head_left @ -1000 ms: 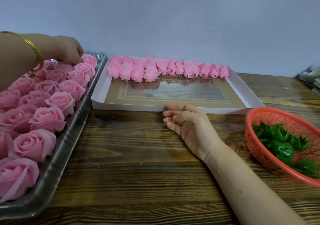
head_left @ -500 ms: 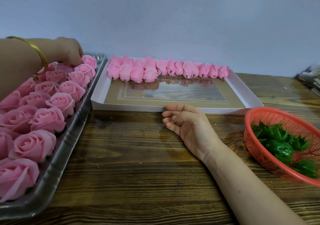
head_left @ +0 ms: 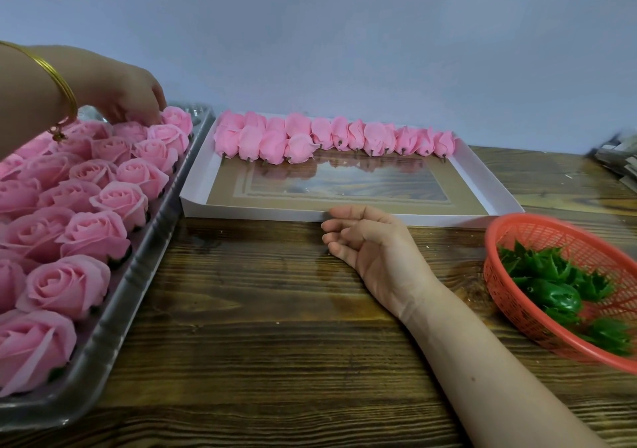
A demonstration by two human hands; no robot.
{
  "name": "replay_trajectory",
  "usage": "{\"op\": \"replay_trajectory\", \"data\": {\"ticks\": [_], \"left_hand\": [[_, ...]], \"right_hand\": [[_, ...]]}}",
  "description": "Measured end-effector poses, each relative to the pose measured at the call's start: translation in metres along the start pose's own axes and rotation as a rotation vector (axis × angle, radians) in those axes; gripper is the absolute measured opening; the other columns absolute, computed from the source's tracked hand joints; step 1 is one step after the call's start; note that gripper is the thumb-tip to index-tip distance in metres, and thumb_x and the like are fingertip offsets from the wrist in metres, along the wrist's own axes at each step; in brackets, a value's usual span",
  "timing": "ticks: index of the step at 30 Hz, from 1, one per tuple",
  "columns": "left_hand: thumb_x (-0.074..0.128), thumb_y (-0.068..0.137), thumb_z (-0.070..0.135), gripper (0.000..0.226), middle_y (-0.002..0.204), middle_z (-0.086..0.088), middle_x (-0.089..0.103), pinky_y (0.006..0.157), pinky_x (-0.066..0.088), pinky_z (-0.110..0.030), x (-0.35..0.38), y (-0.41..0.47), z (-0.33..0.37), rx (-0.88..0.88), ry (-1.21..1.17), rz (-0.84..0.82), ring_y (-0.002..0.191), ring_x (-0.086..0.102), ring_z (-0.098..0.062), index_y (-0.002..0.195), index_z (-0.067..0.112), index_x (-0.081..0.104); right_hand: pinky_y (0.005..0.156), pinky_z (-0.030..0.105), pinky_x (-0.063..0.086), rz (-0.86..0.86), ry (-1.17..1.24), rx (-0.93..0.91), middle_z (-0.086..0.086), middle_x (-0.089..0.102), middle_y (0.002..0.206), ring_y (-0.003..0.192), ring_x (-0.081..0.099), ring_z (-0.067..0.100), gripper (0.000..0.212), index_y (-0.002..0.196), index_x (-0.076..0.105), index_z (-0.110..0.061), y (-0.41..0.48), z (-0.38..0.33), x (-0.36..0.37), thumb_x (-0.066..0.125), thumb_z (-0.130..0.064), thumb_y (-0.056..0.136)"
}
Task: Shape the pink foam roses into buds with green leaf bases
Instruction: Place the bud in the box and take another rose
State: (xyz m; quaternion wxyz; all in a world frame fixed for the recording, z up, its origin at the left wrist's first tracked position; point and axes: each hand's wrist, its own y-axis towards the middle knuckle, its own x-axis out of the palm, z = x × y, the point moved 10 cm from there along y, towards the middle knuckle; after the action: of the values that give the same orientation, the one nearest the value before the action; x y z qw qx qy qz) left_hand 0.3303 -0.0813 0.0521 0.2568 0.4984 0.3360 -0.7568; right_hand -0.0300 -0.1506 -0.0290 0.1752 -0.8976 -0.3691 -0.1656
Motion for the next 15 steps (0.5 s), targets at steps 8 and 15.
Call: {"op": "replay_trajectory", "data": {"ticks": [8, 15], "left_hand": [[0.061, 0.089, -0.003, 0.039, 0.128, -0.024, 0.051, 0.075, 0.049, -0.040, -0.027, -0.004, 0.016, 0.005, 0.146, 0.058, 0.104, 0.054, -0.042, 0.128, 0.001, 0.056], [0.059, 0.087, 0.003, 0.030, 0.119, -0.023, 0.064, 0.078, 0.046, -0.039, -0.061, -0.039, 0.092, 0.277, 0.218, 0.417, 0.097, 0.058, -0.040, 0.116, 0.000, 0.067]], "right_hand": [[0.061, 0.021, 0.055, -0.005, 0.005, 0.002, 0.012, 0.068, 0.076, 0.066, 0.066, 0.016, 0.033, 0.096, 0.064, 0.004, 0.000, 0.000, 0.000, 0.042, 0.019, 0.078], [0.061, 0.021, 0.055, -0.011, 0.005, 0.010, 0.011, 0.069, 0.077, 0.067, 0.067, 0.016, 0.032, 0.097, 0.065, 0.004, 0.000, 0.000, -0.001, 0.043, 0.019, 0.078]]}}
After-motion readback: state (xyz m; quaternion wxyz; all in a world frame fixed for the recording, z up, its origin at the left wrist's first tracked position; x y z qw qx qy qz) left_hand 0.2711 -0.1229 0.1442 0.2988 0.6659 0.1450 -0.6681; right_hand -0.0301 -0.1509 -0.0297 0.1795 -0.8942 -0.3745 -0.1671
